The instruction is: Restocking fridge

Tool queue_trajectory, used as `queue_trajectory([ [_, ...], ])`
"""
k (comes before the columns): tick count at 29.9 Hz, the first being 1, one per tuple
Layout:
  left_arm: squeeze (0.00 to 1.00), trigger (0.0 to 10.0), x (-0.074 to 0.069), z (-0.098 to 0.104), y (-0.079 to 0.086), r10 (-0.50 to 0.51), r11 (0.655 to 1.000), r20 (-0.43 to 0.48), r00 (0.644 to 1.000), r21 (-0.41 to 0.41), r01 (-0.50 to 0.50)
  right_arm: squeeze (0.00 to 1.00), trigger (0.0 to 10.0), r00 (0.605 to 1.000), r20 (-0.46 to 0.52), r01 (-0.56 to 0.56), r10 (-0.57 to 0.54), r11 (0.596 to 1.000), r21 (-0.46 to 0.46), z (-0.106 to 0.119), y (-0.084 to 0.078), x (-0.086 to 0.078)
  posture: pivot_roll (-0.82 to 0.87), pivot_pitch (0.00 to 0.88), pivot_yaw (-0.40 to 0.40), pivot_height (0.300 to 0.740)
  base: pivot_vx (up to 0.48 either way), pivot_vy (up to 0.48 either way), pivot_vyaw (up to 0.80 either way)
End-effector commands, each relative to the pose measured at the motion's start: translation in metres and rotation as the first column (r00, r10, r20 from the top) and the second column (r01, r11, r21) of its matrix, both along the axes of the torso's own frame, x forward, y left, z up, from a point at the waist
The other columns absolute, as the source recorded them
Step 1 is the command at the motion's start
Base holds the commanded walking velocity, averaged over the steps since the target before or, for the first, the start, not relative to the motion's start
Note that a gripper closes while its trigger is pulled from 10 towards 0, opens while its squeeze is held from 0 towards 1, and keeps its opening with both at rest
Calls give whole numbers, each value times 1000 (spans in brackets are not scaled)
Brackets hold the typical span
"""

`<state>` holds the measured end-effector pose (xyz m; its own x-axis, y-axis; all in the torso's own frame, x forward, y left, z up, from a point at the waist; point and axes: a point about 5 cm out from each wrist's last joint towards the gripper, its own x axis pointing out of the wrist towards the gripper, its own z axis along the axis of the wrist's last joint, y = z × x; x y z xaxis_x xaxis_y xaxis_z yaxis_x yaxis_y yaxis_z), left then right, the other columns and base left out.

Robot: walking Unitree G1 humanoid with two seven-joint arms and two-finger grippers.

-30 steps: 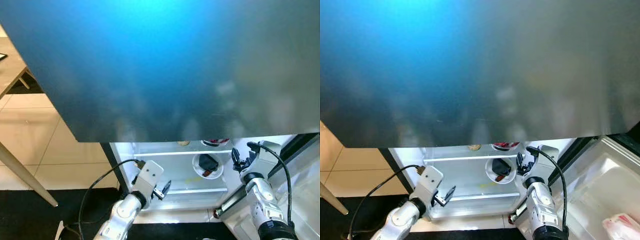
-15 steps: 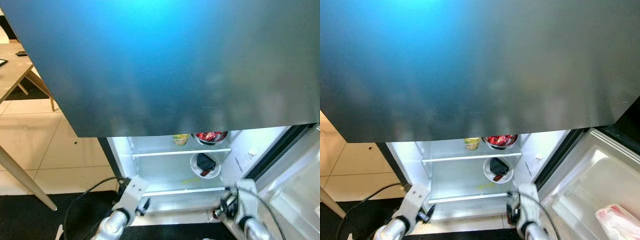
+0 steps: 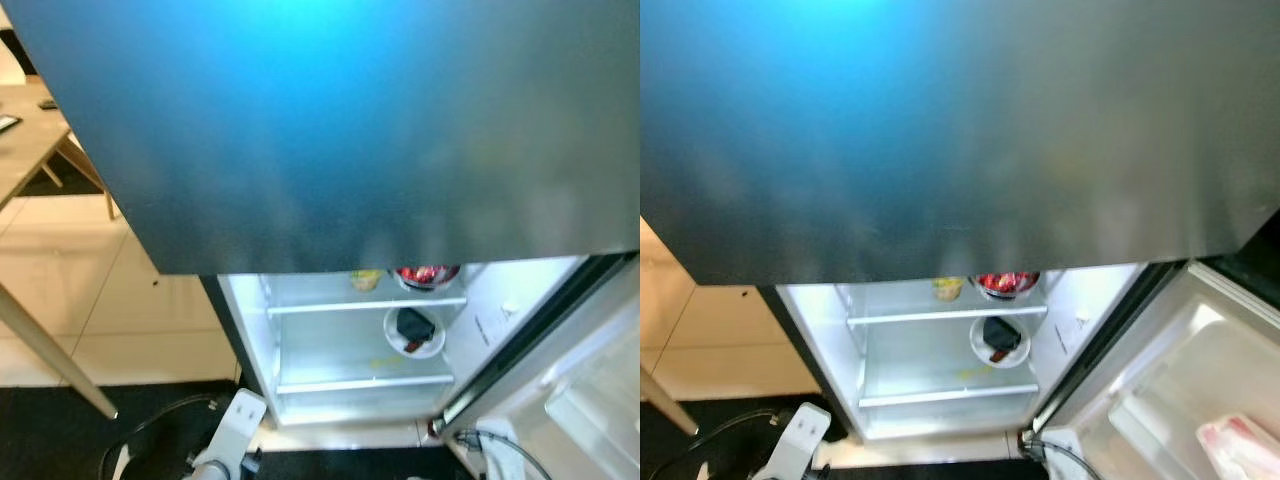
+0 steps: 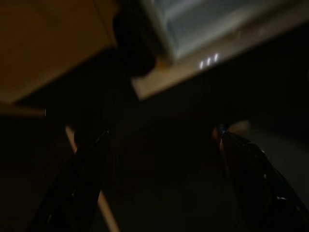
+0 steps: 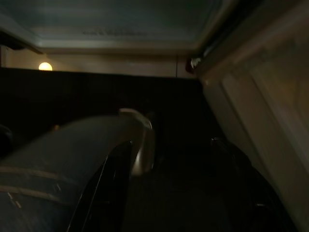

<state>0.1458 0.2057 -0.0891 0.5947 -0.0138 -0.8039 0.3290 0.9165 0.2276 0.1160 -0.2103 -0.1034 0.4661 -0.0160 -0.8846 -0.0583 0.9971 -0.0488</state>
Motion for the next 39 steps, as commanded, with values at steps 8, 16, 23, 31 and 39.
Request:
queue_trajectory([
  [8, 0, 10000, -20, -8, 13, 41, 998, -82, 996, 40, -38, 0, 10000, 999, -40, 32, -32, 999, -11, -5, 0, -14, -68, 41, -20, 740, 0, 0, 0],
  [16, 0, 10000, -21, -11, 9, 147, 989, -98, 984, -2, -148, 0, 10000, 999, -36, 8, -8, 1000, -1, -6, 6, -15, -65, 43, -27, 740, 0, 0, 0],
  [23, 0, 10000, -33, -14, 14, 146, 989, -147, 978, 33, -143, 0, 10000, 999, -25, 25, -26, 1000, -7, -4, 5, -10, -70, 43, -26, 740, 0, 0, 0],
  [31, 0, 10000, -39, -16, 15, 155, 988, -169, 973, 43, -149, 0, 10000, 999, -22, 30, -30, 999, -14, -4, 3, -9, -69, 43, -28, 740, 0, 0, 0],
  [39, 0, 10000, -42, -17, 16, 158, 987, -185, 970, 48, -151, 0, 10000, 999, -22, 27, -28, 999, -19, -3, 1, -9, -70, 47, -33, 740, -42, 0, 0],
])
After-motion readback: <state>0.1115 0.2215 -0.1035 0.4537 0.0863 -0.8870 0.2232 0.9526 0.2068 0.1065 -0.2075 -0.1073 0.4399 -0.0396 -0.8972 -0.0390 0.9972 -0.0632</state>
